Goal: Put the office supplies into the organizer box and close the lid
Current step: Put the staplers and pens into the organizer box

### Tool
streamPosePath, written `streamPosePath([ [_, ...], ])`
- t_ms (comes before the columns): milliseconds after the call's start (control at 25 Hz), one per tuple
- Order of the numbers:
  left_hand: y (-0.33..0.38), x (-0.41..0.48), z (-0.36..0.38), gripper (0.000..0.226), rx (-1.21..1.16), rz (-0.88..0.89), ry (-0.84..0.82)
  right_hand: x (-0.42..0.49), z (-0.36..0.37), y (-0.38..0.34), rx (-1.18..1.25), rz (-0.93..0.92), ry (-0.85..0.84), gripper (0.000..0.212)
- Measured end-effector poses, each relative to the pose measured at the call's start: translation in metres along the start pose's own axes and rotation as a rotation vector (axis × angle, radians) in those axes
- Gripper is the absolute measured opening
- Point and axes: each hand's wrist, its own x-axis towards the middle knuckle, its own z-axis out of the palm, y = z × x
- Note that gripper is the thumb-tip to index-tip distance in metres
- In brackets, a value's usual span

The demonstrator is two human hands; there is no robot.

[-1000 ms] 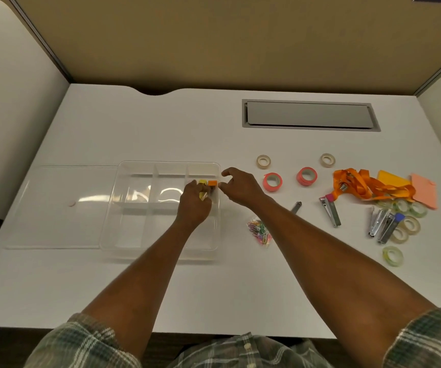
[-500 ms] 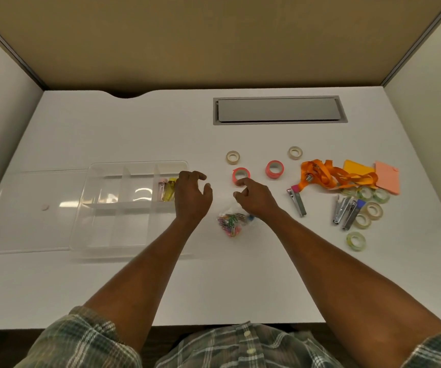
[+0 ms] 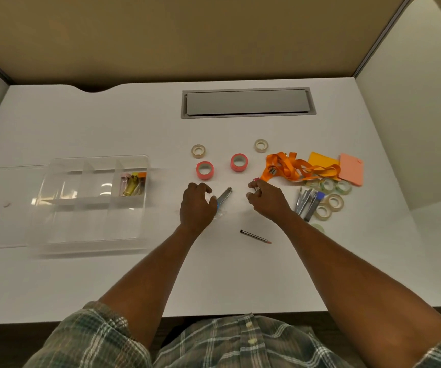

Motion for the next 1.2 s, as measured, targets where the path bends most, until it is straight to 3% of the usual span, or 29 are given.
streamPosePath([
  [240,-0.012,-0.011,0.021,0.067,0.471,-0.180,-0.077,-0.007,-0.007,0.031,-0.114,-0.021,-0.054,0.033],
  [440,-0.023,-0.016,0.027,0.054,0.563,-0.200,-0.044,-0.017,0.002,0.051,-0.141,-0.044,-0.105,0.031],
  [640,-0.022,-0.011,0.025,0.033,0.543,-0.255,-0.035,-0.017,0.007,0.059,-0.144,-0.002,-0.121,0.029],
  [1000,-0.017,0.006,0.009,0.027,0.344,-0.369,-0.097,-0.012,0.011,0.053,-0.149,-0.039,-0.116,0.028],
  [1200,-0.006,0.015,-0.006,0.019,0.202,-0.332,-0.011,-0.009,0.011,0.045,-0.145,-0.066,-0.103,0.030],
])
